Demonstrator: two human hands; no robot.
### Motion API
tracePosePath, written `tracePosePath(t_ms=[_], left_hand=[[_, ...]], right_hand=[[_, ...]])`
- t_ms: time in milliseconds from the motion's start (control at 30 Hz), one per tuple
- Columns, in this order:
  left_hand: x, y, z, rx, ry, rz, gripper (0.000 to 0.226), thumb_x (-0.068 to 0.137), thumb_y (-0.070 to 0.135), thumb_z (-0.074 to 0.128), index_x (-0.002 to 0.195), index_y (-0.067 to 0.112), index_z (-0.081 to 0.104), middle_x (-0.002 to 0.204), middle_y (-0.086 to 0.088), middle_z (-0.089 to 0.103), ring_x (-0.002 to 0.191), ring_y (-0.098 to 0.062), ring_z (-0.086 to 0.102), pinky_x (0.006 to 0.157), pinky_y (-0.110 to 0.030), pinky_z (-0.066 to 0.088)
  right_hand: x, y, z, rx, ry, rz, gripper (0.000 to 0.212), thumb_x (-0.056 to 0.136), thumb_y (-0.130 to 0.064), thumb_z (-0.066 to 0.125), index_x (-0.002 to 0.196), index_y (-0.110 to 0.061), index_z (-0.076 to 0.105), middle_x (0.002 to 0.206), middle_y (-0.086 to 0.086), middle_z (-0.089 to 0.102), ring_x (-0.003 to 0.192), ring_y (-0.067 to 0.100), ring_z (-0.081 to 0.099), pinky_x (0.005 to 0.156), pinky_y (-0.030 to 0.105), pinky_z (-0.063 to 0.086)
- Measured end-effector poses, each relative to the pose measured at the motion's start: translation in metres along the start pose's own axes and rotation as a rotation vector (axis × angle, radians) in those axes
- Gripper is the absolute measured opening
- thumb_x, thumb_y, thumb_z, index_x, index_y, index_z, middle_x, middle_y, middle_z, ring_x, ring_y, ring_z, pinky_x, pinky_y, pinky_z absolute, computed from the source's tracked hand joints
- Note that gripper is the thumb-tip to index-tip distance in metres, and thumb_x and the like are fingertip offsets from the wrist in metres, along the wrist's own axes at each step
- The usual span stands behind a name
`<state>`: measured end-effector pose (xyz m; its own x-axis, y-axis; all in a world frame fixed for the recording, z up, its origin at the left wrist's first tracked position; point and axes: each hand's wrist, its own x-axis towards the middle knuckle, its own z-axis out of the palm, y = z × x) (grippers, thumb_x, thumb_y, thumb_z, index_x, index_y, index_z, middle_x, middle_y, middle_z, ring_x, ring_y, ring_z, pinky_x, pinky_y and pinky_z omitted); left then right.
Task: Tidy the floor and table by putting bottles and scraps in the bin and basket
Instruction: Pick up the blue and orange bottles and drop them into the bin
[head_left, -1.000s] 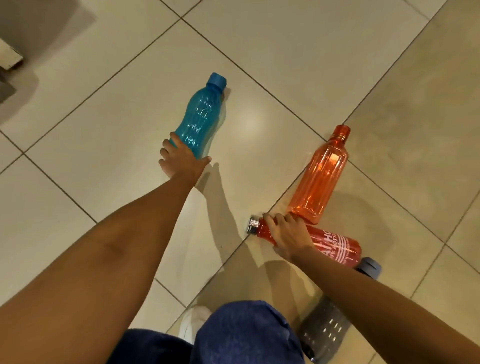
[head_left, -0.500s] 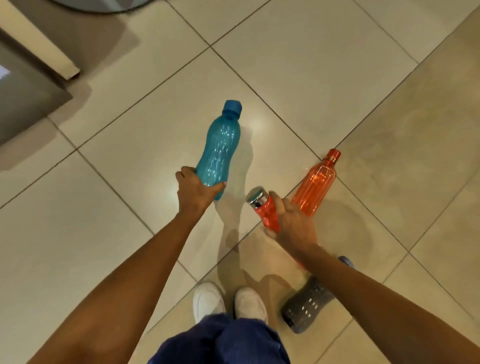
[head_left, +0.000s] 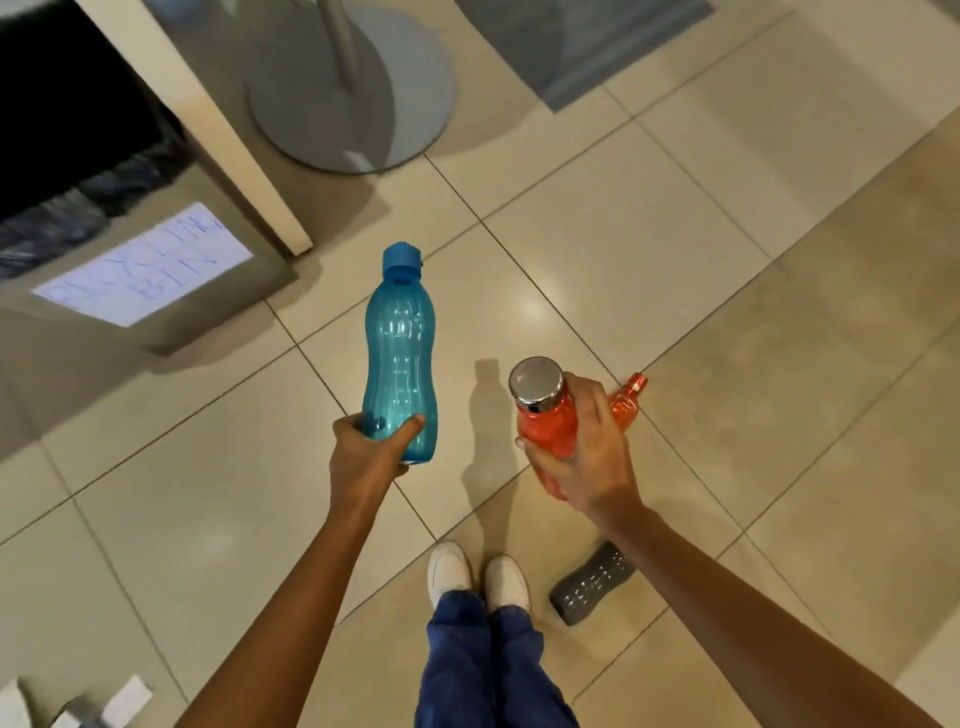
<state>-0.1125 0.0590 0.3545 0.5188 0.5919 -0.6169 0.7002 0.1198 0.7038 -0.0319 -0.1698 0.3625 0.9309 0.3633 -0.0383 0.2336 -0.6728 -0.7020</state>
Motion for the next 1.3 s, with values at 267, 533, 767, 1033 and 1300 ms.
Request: tracePosePath(t_ms=[267, 533, 767, 1033, 1300], left_hand=[[-0.096, 0.077, -0.101, -0.251, 0.091, 0.002, 0.086, 0.068, 0.039, 0.082, 0.136, 0.012, 0.037, 0.118, -0.004, 0.054, 0.094, -0.019, 0.066, 0.074, -0.035, 0.060], [-0.116, 0.108, -0.198, -0.384, 0.157, 0.056, 0.075, 0.067, 0.038, 0.080, 0.131, 0.014, 0.049, 0.116, -0.004, 0.063, 0.099, -0.020, 0.066, 0.077, -0.034, 0.059], [-0.067, 0.119, -0.308, -0.426, 0.268, 0.032, 0.074, 0.067, 0.041, 0.081, 0.130, 0.017, 0.051, 0.106, 0.001, 0.065, 0.093, -0.018, 0.068, 0.071, -0.032, 0.060], [0.008, 0.127, -0.402, -0.436, 0.346, 0.000, 0.074, 0.068, 0.039, 0.082, 0.131, 0.018, 0.049, 0.104, 0.003, 0.062, 0.096, -0.020, 0.066, 0.076, -0.035, 0.058], [0.122, 0.120, -0.440, -0.522, 0.394, -0.046, 0.070, 0.066, 0.036, 0.083, 0.125, 0.019, 0.051, 0.108, 0.000, 0.063, 0.097, -0.021, 0.066, 0.081, -0.039, 0.059]], right_hand=[[0.007, -0.138, -0.063, 0.008, 0.008, -0.083, 0.090, 0.067, -0.059, 0.075, 0.138, -0.022, 0.034, 0.130, 0.000, 0.050, 0.112, 0.009, 0.050, 0.088, 0.021, 0.042], [0.046, -0.255, -0.043, 0.017, 0.153, -0.083, 0.090, 0.063, -0.060, 0.078, 0.132, -0.015, 0.041, 0.120, 0.006, 0.061, 0.105, 0.023, 0.060, 0.087, 0.037, 0.050], [0.101, -0.359, 0.028, 0.216, 0.103, 0.000, 0.093, 0.070, -0.040, 0.082, 0.143, -0.011, 0.034, 0.126, 0.009, 0.057, 0.108, 0.026, 0.060, 0.094, 0.049, 0.051], [0.172, -0.452, 0.119, 0.441, 0.098, 0.037, 0.060, 0.073, -0.034, 0.082, 0.120, -0.028, 0.045, 0.112, -0.003, 0.061, 0.099, 0.013, 0.062, 0.083, 0.024, 0.051], [0.290, -0.490, 0.259, 0.447, -0.017, -0.020, 0.078, 0.073, -0.035, 0.082, 0.136, -0.010, 0.044, 0.129, 0.006, 0.052, 0.116, 0.016, 0.053, 0.095, 0.012, 0.040]])
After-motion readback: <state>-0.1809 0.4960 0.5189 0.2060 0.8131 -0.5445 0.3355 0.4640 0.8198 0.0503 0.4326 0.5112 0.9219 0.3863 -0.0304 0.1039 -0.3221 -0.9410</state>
